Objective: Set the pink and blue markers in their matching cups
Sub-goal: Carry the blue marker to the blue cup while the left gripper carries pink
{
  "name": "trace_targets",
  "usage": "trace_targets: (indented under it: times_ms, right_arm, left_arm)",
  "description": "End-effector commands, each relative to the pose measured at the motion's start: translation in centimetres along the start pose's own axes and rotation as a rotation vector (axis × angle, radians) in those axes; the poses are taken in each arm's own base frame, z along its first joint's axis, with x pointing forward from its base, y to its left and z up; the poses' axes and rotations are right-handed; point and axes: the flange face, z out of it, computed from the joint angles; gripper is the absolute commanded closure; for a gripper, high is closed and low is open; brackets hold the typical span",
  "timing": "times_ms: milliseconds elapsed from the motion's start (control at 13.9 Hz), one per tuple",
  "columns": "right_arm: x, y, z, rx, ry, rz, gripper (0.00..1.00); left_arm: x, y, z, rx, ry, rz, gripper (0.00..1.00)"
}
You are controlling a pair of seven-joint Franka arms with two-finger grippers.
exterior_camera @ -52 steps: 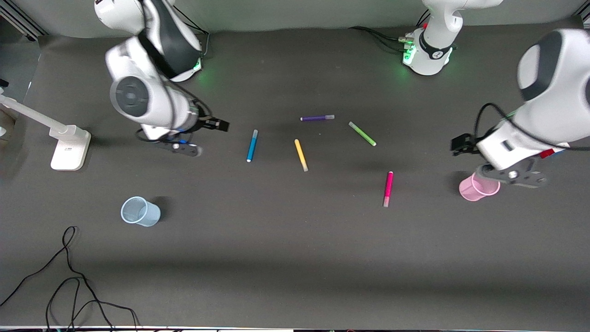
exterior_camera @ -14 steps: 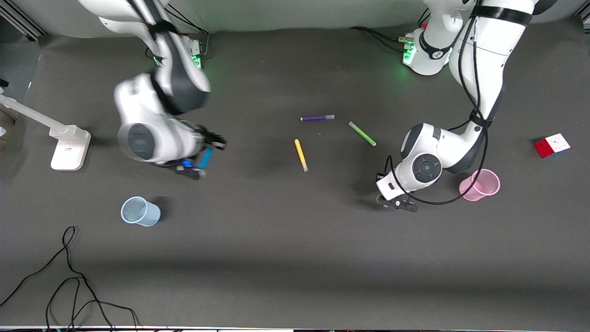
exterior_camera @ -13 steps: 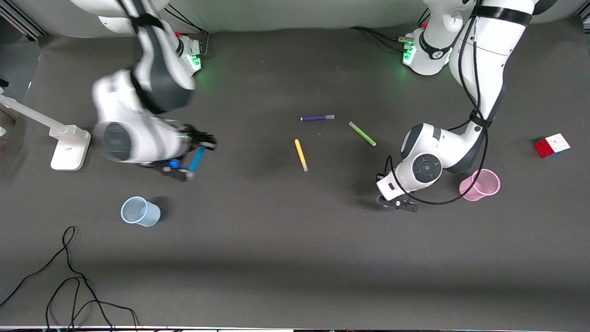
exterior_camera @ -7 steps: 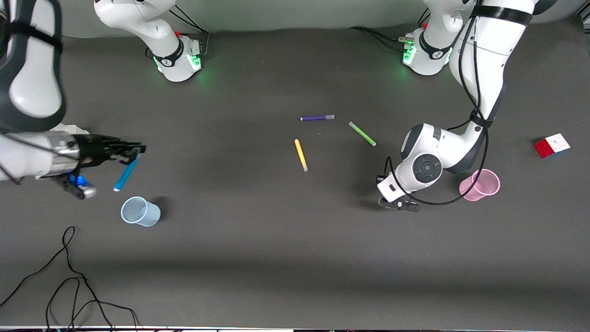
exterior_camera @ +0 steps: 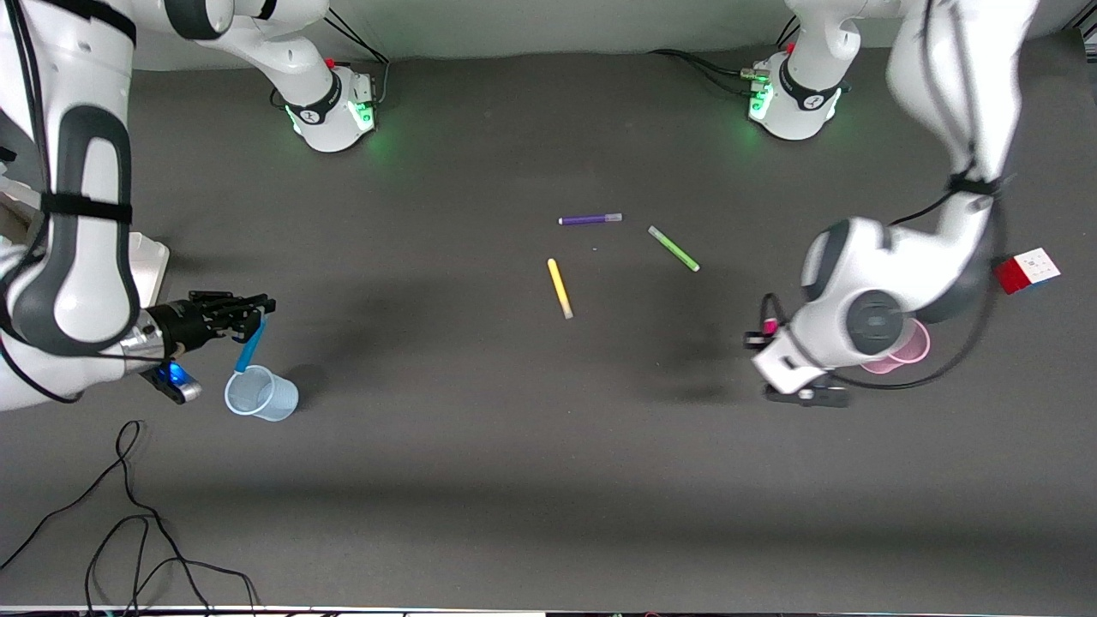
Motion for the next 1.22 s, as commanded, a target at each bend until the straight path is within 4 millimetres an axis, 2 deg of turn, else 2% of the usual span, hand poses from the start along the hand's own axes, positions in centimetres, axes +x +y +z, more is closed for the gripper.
trace_targets:
  times_ms: [0, 143, 287, 430, 645, 789, 860, 932, 1147]
  right_arm:
    - [1.8, 0.7, 0.3, 0.02, -0.024, -0.01, 1.0]
    - [3.2, 2.0, 0.7, 0.047, -0.034, 0.009, 1.0]
    - [4.1, 2.8, 1.1, 0.058, -0.044, -0.004, 1.0]
    - [5.3, 3.2, 2.3, 0.046, -0.06, -0.004, 1.0]
    - [6.4, 3.6, 1.8, 0.046, -0.046, 0.005, 0.99]
    - [6.9, 3.6, 2.2, 0.04, -0.051, 0.009, 0.5]
    - [6.9, 3.4, 2.0, 0.038, -0.045, 0.005, 0.08]
    - [6.9, 3.4, 1.9, 0.037, -0.042, 0.007, 0.0]
    - [6.8, 3.3, 1.5, 0.039, -0.036, 0.007, 0.0]
  left_arm:
    - [-0.6, -4.8, -6.3, -0.02, -0.044, -0.019, 0.95]
    - [-1.2, -9.3, -9.8, -0.031, -0.051, -0.026, 0.95]
    - [-1.9, -14.1, -11.5, -0.045, -0.073, -0.02, 0.95]
    - [-2.4, -18.0, -11.5, -0.048, -0.093, 0.008, 0.95]
    - [-2.6, -20.3, -10.0, 0.002, -0.161, 0.035, 0.95]
    - [-2.4, -20.7, -8.7, 0.004, -0.224, 0.033, 0.95]
    - [-2.1, -21.0, -7.8, 0.018, -0.274, 0.033, 0.95]
    - [-1.6, -21.4, -6.6, 0.019, -0.323, 0.029, 0.95]
    - [-0.5, -22.4, -3.9, 0.021, -0.446, 0.017, 0.95]
